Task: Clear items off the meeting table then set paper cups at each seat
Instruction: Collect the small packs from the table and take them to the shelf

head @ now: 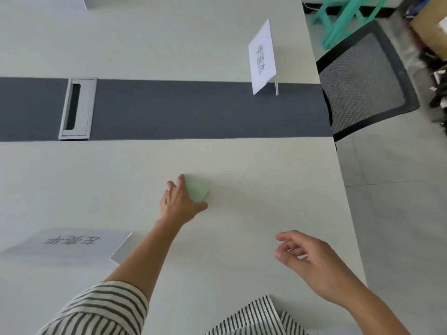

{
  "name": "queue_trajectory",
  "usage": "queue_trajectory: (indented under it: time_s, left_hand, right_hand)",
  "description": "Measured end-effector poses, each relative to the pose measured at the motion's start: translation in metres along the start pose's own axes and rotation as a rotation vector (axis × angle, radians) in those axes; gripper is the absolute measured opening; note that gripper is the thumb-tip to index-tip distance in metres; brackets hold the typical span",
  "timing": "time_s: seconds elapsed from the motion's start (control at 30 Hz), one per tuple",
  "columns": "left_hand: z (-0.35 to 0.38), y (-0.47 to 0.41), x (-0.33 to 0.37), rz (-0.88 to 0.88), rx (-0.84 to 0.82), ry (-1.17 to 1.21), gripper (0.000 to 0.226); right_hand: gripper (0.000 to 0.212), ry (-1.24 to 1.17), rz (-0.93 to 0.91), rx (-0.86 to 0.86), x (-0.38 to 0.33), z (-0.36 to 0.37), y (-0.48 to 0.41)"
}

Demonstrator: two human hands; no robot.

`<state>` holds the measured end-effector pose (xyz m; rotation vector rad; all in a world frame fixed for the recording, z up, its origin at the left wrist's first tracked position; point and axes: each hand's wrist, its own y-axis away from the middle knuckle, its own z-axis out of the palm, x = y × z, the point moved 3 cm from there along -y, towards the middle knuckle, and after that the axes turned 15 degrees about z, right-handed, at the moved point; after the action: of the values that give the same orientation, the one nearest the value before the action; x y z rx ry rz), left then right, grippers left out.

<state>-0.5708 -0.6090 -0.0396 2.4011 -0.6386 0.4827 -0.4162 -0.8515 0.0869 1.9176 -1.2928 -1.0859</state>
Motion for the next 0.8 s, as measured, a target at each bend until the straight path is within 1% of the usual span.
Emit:
queue_trajectory:
  time_s: [0.07, 0.13, 0.2, 0.33, 0.37, 0.47, 0.53, 0.67, 0.73, 0.8]
  left_hand:
    - [-0.006, 0.011, 0.0, -0.047, 0.007, 0.135, 0.086]
    - [-0.015, 0.029, 0.002, -0.087, 0.061, 0.303, 0.082]
    - [-0.025, 0.053, 0.007, -0.109, 0.14, 0.423, 0.083]
    - [-0.035, 0.114, 0.018, -0.139, 0.326, 0.574, 0.083]
    - [-0.036, 0.13, 0.023, -0.146, 0.375, 0.655, 0.08]
    - [-0.034, 0.184, 0.042, -0.125, 0.496, 0.911, 0.059]
    - [-0.028, 0.222, 0.054, -0.093, 0.532, 1.024, 0.058]
    - [-0.002, 0.309, 0.065, -0.038, 0.597, 1.122, 0.057]
    - [0.019, 0.36, 0.062, -0.049, 0.627, 1.114, 0.061]
    - [0.041, 0.414, 0.055, -0.086, 0.628, 1.091, 0.061]
  right_hand:
    - [0.026, 0.009, -0.018, 0.006, -0.001, 0.0, 0.004]
    - [0.027, 0.019, -0.046, 0.008, -0.001, 0.0, 0.01]
    - [0.027, 0.035, -0.085, 0.009, -0.003, 0.0, 0.017]
    - [0.025, 0.053, -0.187, 0.008, -0.005, 0.001, 0.035]
    - [0.024, 0.056, -0.216, 0.003, -0.003, 0.001, 0.041]
    - [0.022, 0.062, -0.305, -0.004, 0.006, 0.001, 0.062]
    - [0.023, 0.06, -0.357, -0.015, 0.018, 0.002, 0.077]
    - [0.024, 0.062, -0.435, -0.073, 0.059, 0.013, 0.105]
    - [0.024, 0.065, -0.454, -0.117, 0.084, 0.026, 0.117]
    - [0.023, 0.076, -0.468, -0.177, 0.105, 0.045, 0.129]
